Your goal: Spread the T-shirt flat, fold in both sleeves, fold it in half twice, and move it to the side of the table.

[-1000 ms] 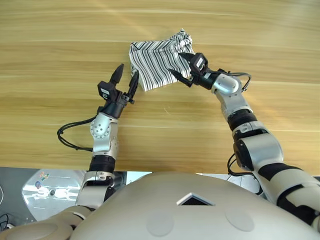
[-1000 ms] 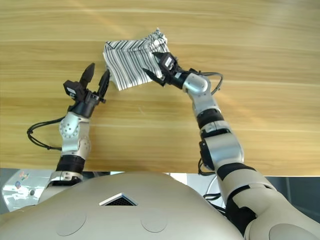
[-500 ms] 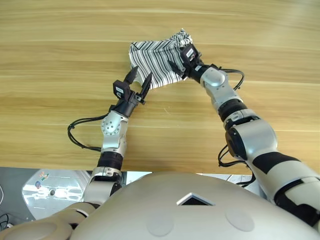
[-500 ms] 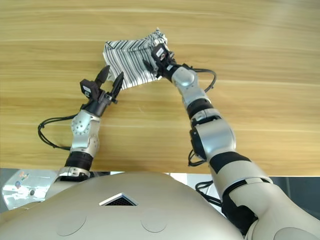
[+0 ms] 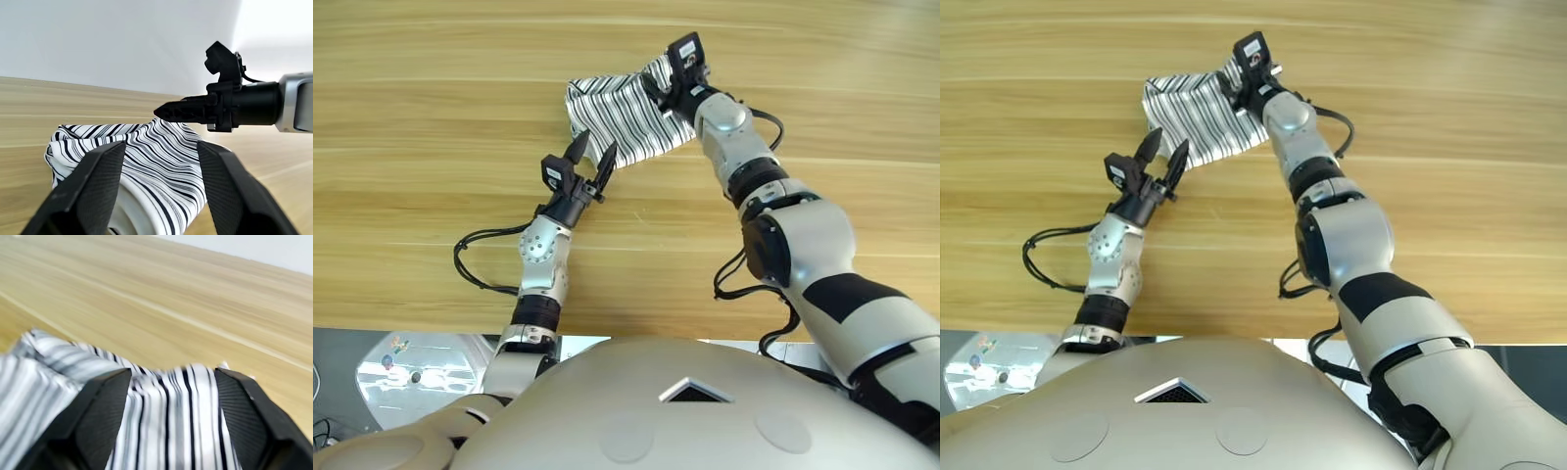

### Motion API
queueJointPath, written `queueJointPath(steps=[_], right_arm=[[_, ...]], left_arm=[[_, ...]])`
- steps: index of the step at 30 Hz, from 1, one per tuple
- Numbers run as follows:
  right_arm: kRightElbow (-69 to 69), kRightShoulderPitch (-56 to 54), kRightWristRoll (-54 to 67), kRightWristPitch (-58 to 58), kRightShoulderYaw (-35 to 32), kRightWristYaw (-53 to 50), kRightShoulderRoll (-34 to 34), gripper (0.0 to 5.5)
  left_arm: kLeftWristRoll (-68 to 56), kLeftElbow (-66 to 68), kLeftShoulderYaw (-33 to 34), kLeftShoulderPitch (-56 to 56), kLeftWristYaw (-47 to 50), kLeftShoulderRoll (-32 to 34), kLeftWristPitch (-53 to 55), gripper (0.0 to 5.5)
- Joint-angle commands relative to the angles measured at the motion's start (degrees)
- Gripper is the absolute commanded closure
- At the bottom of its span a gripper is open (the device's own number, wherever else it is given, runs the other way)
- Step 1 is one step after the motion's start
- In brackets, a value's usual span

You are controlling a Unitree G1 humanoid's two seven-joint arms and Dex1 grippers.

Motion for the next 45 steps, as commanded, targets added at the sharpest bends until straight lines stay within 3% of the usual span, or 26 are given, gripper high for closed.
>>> queueJointPath(steps=[1, 8, 13, 19, 24, 26, 28, 34, 37, 40, 45], right_arm=[[1.4, -1.5, -2.0, 6.5, -0.4, -7.6, -1.3, 2.36], [2.1, 5.1, -8.1, 8.1, 2.3, -18.4, -2.1, 2.36], [0.0, 8.9, -10.8, -0.4, 5.3, -17.1, -1.2, 2.36], [0.9, 10.7, -11.0, 2.2, 5.3, -19.8, -1.1, 2.36], [-2.9, 24.0, -14.0, -3.1, 9.8, -17.6, -1.9, 2.36], [-11.3, 32.5, -12.7, -4.7, 10.6, -15.5, -2.9, 2.36], [-29.2, 44.7, -11.0, -2.0, 11.9, -11.8, -4.4, 2.36], [-76.5, 71.0, -9.0, 14.3, 14.3, -4.7, -9.0, 2.36], [-92.0, 80.2, -9.1, 19.9, 15.7, -1.8, -11.9, 2.36], [-100.7, 82.0, -9.7, 23.5, 15.3, -0.7, -13.7, 2.36], [-104.7, 72.0, -4.7, 16.1, 13.9, 2.4, -14.9, 2.36]], left_arm=[[0.1, 0.8, 0.5, -0.6, 1.0, -0.8, 1.1, 2.78], [-0.6, -2.2, 2.9, -0.7, 5.9, -2.2, 3.7, 2.78], [-0.9, -4.4, 3.6, 1.9, 6.5, -2.8, 4.1, 2.78], [-1.0, -10.2, 2.5, 2.9, 6.3, -3.5, 5.7, 2.78], [0.2, -13.6, 0.4, 6.1, 6.5, -3.5, 6.2, 2.78], [0.5, -15.2, 0.5, 6.9, 7.0, -2.9, 6.5, 2.78], [0.3, -16.5, 1.0, 7.4, 7.2, -2.1, 7.1, 2.78], [0.9, -19.3, 1.2, 8.8, 7.3, -0.1, 8.2, 2.78], [0.9, -20.7, 1.3, 9.4, 7.3, 0.8, 8.9, 2.78], [0.6, -21.6, 2.0, 10.1, 7.7, 1.5, 9.5, 2.78], [0.9, -20.6, 0.5, 9.8, 6.4, 2.4, 11.4, 2.78]])
